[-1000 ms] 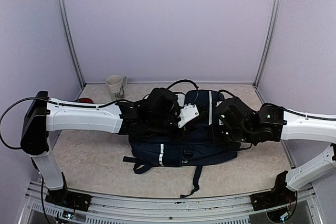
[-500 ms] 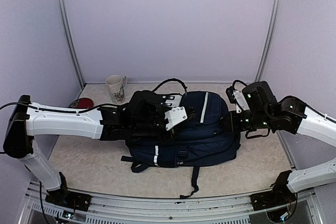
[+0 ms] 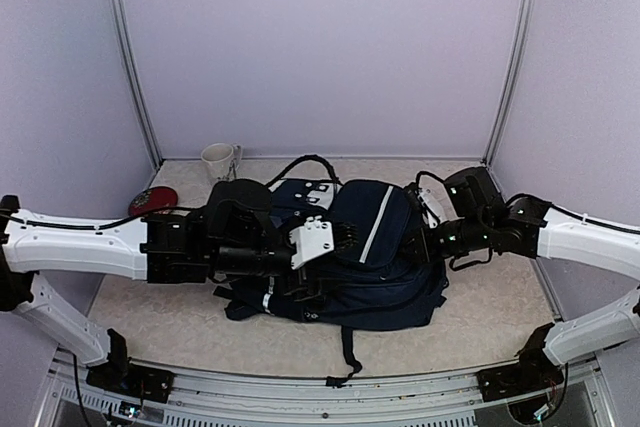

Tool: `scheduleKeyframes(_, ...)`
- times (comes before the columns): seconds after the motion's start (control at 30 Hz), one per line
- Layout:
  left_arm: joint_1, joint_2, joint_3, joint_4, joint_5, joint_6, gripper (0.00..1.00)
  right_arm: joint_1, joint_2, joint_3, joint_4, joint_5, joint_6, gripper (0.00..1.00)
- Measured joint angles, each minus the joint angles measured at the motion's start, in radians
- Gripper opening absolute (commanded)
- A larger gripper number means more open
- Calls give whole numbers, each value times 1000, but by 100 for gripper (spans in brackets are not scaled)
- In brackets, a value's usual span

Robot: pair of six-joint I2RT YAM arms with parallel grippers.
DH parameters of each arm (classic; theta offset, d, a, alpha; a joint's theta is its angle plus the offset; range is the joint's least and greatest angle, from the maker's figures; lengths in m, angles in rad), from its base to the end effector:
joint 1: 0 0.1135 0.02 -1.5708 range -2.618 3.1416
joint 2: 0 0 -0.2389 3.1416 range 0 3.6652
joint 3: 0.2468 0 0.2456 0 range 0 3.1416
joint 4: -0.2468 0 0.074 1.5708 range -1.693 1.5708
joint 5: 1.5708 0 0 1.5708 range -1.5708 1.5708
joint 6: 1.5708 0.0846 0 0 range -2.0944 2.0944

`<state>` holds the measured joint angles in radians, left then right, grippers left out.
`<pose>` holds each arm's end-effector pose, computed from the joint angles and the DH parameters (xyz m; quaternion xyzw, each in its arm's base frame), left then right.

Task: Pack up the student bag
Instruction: Hold the upper front pocket of the student bag.

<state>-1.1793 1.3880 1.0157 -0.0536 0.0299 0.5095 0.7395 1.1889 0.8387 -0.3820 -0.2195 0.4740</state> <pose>0.1368 -0.3380 0.2522 0.6337 0.5522 -0.1899 0.5074 0.2031 0.2102 0.2052 -0.1644 0.8940 0.3129 0.2754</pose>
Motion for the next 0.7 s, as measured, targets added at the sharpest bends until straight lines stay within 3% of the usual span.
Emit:
scheduleKeyframes(0.17,-47,209,178,48,-7,-20,59,43,6,0,43,-7,25,0)
scheduleKeyframes(0.23,-47,300,233,43,-24,-32,42,45,-5,0,42,3,31,0)
scheduleKeyframes(0.37,-45,386,251,29,-88,-57,23,45,-42,0,25,17,43,0)
scheduleKeyframes(0.43,-47,391,255,29,-129,-64,3,45,-52,0,9,22,46,0)
scheduleKeyframes(0.7,-61,370,260,26,-209,-74,0,19,-68,19,-46,57,5,0)
